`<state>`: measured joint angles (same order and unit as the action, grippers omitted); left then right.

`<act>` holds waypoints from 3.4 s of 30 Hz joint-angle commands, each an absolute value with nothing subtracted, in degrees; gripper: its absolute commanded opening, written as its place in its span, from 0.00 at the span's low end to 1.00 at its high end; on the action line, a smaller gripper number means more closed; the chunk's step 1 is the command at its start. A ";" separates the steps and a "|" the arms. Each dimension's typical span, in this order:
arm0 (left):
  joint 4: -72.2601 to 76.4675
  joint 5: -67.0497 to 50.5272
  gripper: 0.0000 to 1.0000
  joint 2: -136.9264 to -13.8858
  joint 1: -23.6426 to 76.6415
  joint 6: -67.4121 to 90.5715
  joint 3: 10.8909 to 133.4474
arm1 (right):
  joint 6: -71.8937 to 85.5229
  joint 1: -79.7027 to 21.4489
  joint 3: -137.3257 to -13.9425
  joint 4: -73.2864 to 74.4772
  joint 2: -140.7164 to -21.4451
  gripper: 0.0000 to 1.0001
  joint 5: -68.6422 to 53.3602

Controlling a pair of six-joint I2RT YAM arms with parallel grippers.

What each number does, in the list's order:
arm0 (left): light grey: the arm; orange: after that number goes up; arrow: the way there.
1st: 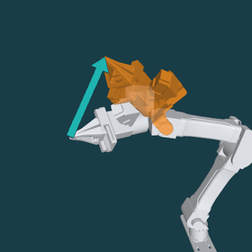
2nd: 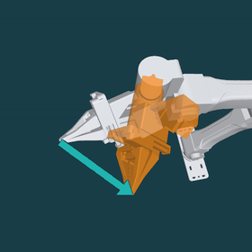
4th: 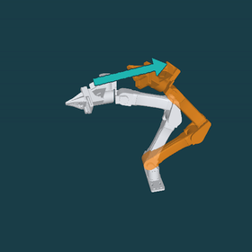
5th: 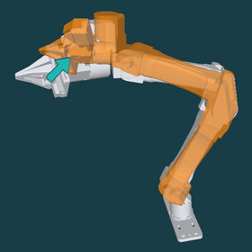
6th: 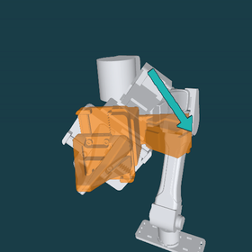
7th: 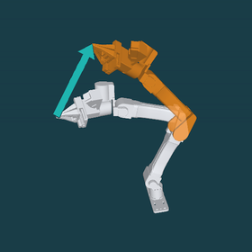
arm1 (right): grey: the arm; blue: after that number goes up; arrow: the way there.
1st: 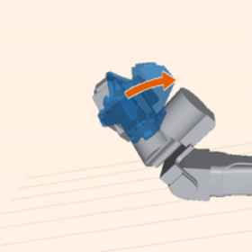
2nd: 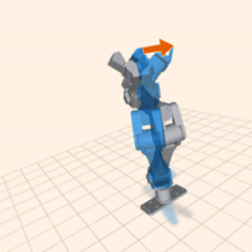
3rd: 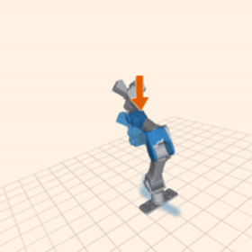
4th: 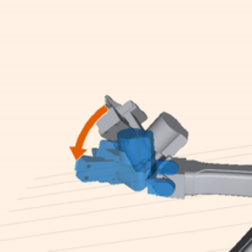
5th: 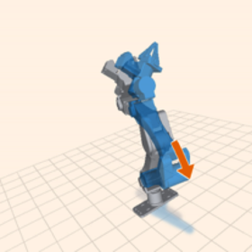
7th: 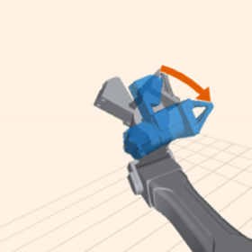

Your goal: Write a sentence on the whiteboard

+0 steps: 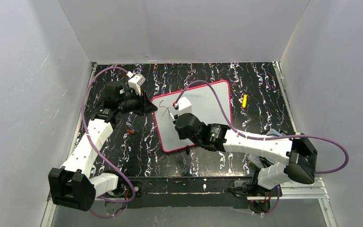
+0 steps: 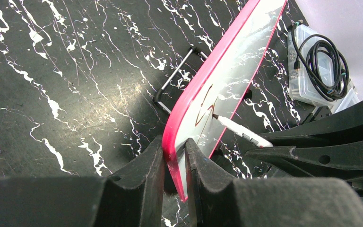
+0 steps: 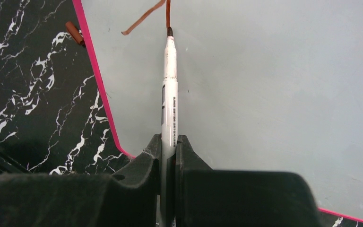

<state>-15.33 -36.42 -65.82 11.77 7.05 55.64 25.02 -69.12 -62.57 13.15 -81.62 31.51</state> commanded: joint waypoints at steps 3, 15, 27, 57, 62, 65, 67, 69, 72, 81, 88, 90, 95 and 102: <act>-17.13 -37.11 0.00 -64.54 12.39 4.85 55.36 | 22.80 -68.51 -66.50 9.65 -82.69 0.01 36.09; -17.05 -37.21 0.00 -64.46 12.39 4.88 55.31 | 22.44 -68.03 -67.84 11.34 -83.15 0.01 37.93; -17.08 -37.04 0.00 -64.12 12.39 4.97 55.37 | 25.11 -67.68 -64.95 13.13 -80.67 0.01 39.17; -17.23 -36.27 0.00 -63.99 12.39 4.70 55.45 | 29.68 -67.76 -59.58 14.59 -79.29 0.01 32.40; -17.23 -36.38 0.00 -64.10 12.39 4.69 55.46 | 29.67 -67.76 -59.49 14.20 -79.11 0.01 32.92; -17.23 -36.38 0.00 -64.08 12.39 4.71 55.46 | 29.21 -67.76 -59.86 13.06 -78.93 0.01 34.67; -17.23 -36.37 0.00 -64.09 12.39 4.66 55.39 | 28.42 -67.76 -60.39 11.87 -78.80 0.01 35.37; -17.23 -36.45 0.00 -64.08 12.39 4.69 55.37 | 27.70 -67.76 -60.87 10.60 -78.67 0.01 35.99; -17.23 -36.46 0.00 -64.20 12.39 4.66 55.46 | 26.65 -67.76 -61.69 9.82 -78.75 0.01 37.13; -17.23 -36.73 0.00 -64.23 12.39 4.68 55.46 | 24.33 -67.76 -63.44 8.70 -79.42 0.01 38.62; -17.23 -36.69 0.00 -64.25 12.39 4.70 55.42 | 23.29 -67.68 -65.56 9.09 -80.72 0.01 39.10; -17.23 -36.74 0.00 -64.20 12.39 4.66 55.46 | 23.34 -67.68 -65.80 9.20 -80.86 0.01 39.17; -17.23 -36.71 0.00 -64.13 12.39 4.68 55.41 | 24.00 -67.68 -65.43 10.21 -80.59 0.01 39.83; -17.31 -36.55 0.00 -63.85 12.33 4.66 55.46 | 25.93 -67.59 -63.73 12.05 -79.02 0.01 41.42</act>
